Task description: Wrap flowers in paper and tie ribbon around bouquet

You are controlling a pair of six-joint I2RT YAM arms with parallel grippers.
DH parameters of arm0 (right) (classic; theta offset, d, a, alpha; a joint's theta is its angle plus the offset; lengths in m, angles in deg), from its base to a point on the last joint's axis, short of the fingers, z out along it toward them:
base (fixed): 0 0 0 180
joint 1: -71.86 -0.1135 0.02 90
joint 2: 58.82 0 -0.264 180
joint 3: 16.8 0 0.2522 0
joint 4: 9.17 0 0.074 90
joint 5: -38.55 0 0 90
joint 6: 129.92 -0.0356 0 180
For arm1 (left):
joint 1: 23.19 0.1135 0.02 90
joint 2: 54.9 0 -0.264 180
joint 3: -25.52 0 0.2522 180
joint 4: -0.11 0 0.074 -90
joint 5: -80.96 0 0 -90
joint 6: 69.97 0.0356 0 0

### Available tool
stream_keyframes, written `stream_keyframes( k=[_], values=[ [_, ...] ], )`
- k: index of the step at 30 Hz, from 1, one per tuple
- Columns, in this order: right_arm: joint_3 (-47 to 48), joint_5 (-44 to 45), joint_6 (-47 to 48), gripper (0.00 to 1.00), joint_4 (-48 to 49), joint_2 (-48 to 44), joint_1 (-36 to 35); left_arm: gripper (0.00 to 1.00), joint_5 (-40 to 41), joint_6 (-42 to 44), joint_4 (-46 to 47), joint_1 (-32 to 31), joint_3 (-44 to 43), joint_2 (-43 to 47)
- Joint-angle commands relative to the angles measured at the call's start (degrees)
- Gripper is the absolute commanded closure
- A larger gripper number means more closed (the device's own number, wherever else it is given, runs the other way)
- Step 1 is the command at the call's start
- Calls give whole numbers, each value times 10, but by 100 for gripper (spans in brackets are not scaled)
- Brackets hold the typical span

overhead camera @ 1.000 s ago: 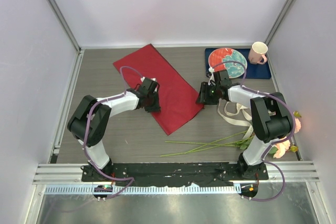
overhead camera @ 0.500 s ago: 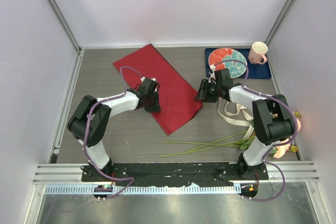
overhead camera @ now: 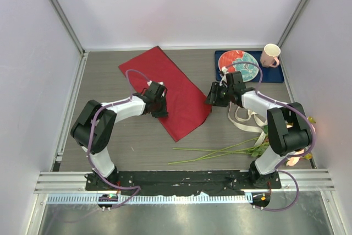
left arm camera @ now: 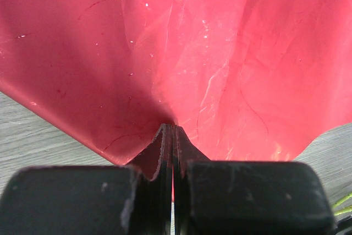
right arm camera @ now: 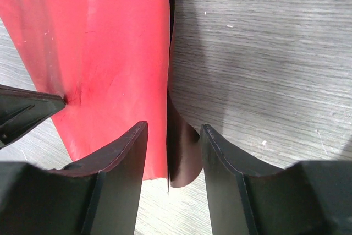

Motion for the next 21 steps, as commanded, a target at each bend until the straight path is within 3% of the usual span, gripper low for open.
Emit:
stream_keyframes(
  k=[1, 16, 21],
  values=[
    [-5, -13, -8, 50, 17, -18, -2, 100, 14, -1, 1, -4, 15, -4],
    [-7, 36, 11, 50, -19, -44, -1, 100, 11, 0, 0, -4, 10, -8],
    [1, 49, 18, 57, -45, -50, -2, 100, 11, 2, -1, -4, 9, -11]
  ],
)
